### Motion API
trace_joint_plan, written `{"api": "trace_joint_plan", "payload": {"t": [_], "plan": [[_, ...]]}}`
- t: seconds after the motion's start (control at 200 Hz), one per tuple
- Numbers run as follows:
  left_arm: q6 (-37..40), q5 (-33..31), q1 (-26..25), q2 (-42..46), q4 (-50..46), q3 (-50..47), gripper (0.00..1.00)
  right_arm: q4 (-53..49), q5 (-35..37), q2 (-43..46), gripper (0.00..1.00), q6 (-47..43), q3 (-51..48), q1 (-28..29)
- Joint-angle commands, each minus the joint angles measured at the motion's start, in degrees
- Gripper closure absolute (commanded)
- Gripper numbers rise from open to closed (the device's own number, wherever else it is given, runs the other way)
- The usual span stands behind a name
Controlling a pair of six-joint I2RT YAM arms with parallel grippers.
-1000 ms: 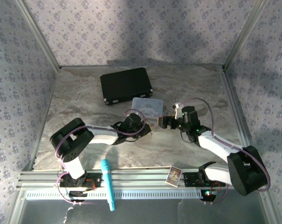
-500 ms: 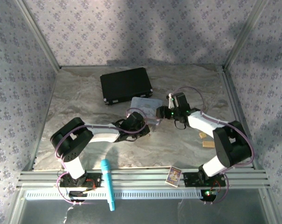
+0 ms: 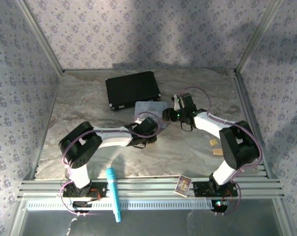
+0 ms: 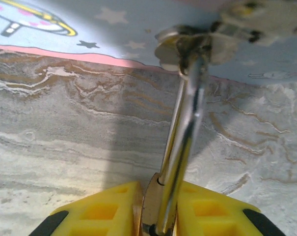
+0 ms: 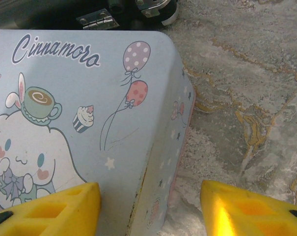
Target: Unlock a padlock with a key
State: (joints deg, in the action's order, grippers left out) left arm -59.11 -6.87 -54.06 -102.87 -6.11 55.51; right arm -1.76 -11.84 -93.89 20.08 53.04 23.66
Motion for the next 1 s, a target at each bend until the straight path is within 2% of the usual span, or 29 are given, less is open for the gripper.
{"api": "trace_joint_plan", "payload": {"t": [0.0,0.25,0.35,0.6,0.994], "plan": [[2.23,-8.75,-1.14,-2.94,-17.01,1.91,0.76,-6.94,3.64,-3.82,0.43,-1.88,-1.31,-0.28],[3.77,-19.03,-4.21,-3.97,-27.19,6.82,0.78,-5.87,2.96,-3.99,0.44,-1.99,-1.75,-0.37],[5.16,-21.77,-5.71,-4.89,-28.50,8.74,0.78,-5.38,2.53,-4.13,0.44,-1.97,-1.89,-0.37],[7.26,-24.21,-8.90,-7.97,-30.14,13.67,0.78,-4.47,1.40,-3.87,0.45,-1.93,-2.79,-0.93],[7.51,-23.80,-11.74,-11.04,-32.17,18.47,0.75,-3.11,0.03,-3.42,0.44,-1.64,-3.91,-1.75]]}}
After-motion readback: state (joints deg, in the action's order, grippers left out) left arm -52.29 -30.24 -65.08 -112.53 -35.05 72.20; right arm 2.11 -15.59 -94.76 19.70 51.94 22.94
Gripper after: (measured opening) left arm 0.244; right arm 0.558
